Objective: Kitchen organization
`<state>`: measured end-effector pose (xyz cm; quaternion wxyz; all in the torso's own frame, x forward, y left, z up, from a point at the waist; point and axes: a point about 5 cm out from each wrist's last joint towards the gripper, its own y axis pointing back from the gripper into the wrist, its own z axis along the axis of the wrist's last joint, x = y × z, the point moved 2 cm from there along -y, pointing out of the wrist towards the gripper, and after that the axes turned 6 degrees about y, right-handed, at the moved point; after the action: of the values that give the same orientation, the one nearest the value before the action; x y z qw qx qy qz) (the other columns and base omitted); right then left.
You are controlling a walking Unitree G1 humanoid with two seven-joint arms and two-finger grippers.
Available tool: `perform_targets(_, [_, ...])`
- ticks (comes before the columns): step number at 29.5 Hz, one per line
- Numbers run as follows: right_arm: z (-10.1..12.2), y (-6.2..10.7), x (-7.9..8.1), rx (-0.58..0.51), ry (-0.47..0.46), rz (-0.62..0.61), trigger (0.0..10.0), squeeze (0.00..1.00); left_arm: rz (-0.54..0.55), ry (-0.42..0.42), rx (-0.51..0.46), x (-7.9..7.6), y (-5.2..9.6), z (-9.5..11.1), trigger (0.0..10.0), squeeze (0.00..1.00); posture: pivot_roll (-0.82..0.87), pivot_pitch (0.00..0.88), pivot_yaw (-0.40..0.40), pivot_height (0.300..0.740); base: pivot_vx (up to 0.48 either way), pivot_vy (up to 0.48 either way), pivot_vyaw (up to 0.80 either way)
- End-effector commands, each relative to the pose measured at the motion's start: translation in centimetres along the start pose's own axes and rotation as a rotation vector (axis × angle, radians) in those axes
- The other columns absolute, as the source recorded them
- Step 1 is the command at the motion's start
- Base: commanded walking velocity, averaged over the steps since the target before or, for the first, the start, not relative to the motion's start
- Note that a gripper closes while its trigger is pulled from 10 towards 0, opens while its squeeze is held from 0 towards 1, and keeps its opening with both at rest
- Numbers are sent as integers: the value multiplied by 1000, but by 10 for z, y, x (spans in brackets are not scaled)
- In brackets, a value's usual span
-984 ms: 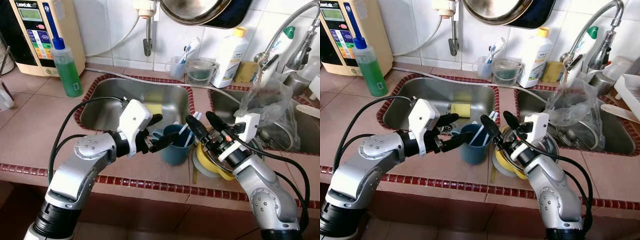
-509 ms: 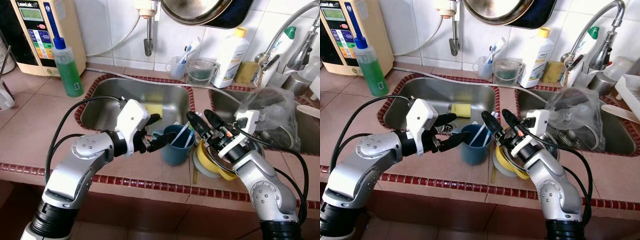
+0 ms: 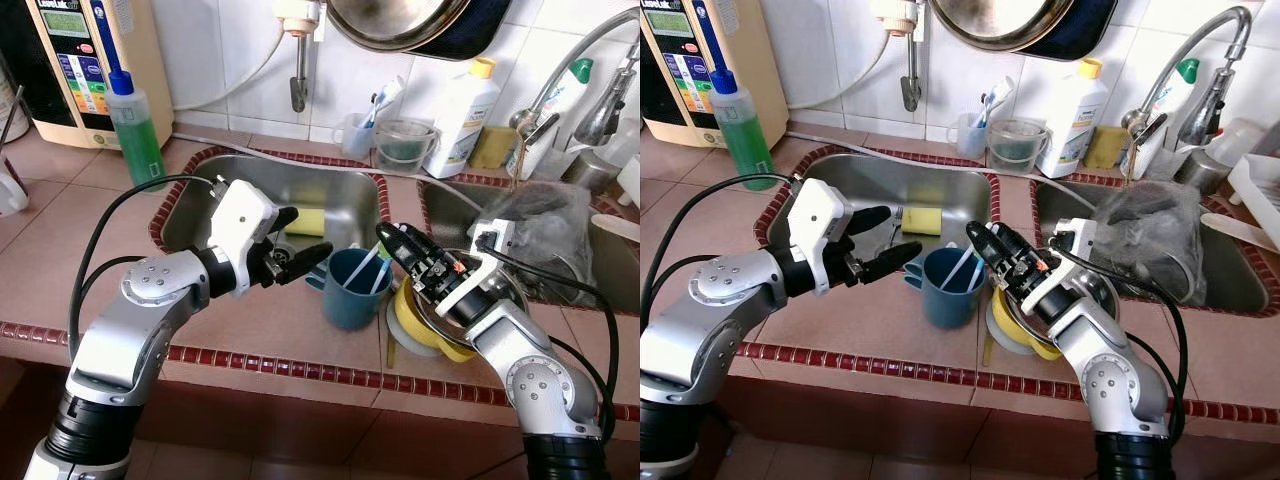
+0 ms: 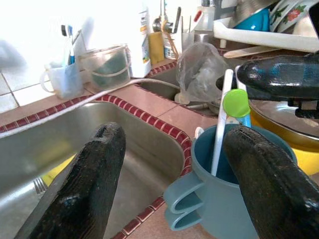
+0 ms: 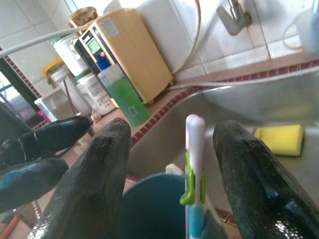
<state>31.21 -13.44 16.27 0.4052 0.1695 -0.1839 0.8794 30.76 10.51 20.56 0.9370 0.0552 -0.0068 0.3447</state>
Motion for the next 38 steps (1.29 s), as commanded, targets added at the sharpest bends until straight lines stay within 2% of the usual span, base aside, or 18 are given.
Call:
perform_targets(1, [8,1,-3,-12,-13,-12,0,0,3,-21,-18,1,0,6,10000,0,1,5,-96,740,0,0,0])
perform_targets(16, [5,7,-11,24,-14,-58,0,0,35,-19,-21,5,4,6,10000,0,7,23,-109,740,0,0,0])
perform_targets(38, [7,10,-12,17,-27,-66,0,0,42,-34,-14,10,6,8,10000,0,6,34,-101,740,0,0,0])
